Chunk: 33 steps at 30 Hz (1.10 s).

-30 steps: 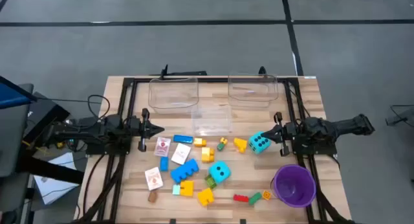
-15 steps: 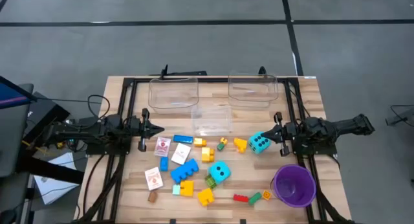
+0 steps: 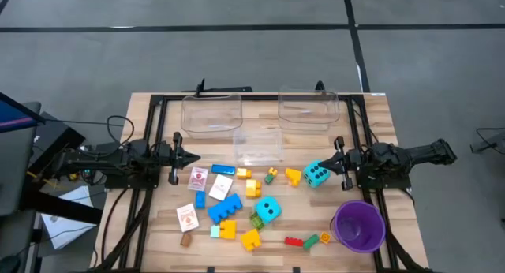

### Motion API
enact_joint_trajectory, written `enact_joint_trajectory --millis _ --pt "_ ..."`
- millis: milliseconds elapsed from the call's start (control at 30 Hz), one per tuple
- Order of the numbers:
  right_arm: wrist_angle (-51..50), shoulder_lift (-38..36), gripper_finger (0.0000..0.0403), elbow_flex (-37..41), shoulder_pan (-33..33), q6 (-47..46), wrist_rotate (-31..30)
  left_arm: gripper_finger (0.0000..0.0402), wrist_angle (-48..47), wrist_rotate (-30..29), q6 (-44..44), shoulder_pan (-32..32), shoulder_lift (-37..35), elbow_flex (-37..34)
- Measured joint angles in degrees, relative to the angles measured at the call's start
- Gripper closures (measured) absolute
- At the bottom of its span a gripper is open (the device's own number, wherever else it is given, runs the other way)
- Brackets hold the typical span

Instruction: Pick & Place Toys

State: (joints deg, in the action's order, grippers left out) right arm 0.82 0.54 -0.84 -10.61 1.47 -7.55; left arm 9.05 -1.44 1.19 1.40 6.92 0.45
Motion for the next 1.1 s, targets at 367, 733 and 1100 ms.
enact_joint_trajectory --millis 367,733,1100 --pt "0.0 0.0 0.0403 0.0 0.0 0.0 0.0 0.0399 0.0 0.0 0.0 0.0 0.0 0.0" --pt "0.0 0.0 0.0403 0.0 0.0 0.0 0.0 0.0399 0.0 0.0 0.0 0.0 0.0 0.0" --pt "8.0 0.0 0.0403 0.2 0.3 0.0 -0.3 0.0399 2.0 0.0 0.0 0.0 0.0 0.0"
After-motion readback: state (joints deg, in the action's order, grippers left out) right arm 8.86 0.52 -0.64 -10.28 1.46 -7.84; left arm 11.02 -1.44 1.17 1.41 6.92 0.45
